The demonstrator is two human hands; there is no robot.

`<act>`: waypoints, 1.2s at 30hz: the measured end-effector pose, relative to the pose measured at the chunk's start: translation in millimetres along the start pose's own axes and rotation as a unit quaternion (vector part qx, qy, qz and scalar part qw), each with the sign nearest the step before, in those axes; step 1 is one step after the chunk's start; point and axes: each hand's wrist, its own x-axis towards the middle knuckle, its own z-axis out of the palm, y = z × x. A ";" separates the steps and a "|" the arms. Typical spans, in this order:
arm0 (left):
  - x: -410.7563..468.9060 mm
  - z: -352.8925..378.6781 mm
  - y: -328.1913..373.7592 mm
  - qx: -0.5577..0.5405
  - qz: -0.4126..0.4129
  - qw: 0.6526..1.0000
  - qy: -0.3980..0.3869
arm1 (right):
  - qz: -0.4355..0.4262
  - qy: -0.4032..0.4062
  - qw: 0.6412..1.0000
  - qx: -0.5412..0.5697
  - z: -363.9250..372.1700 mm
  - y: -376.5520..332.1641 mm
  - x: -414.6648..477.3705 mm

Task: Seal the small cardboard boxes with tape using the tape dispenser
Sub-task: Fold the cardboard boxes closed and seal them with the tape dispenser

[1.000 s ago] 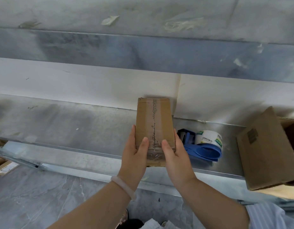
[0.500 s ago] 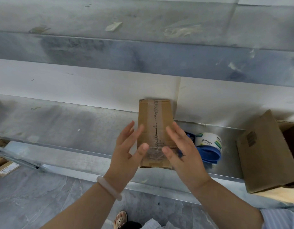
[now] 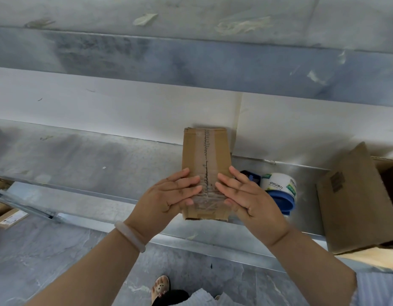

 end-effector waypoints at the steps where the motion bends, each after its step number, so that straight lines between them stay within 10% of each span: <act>1: -1.2 0.2 0.0 0.015 0.011 1.000 0.000 | -0.002 0.000 1.000 -0.007 0.9 -0.1 -0.4; 11: -20.1 -3.6 18.4 0.019 -0.035 0.998 0.047 | 0.278 -0.026 0.927 0.251 -5.4 -31.2 -6.5; 18: -30.1 -21.5 23.3 0.067 -0.201 0.964 0.164 | 0.249 -0.109 0.947 0.169 -0.6 -58.8 -4.2; 21: -23.1 -17.2 35.8 0.026 -0.342 0.936 0.076 | 0.218 -0.093 0.965 0.113 -2.7 -60.9 8.4; 26: -17.4 -30.3 19.8 0.007 -0.323 0.946 -0.004 | 0.225 0.034 0.973 0.041 -23.8 -51.9 45.8; 36: 2.0 -89.9 -21.8 0.008 -0.247 0.959 -0.141 | 0.229 -0.245 0.941 -0.034 -29.3 -41.8 87.9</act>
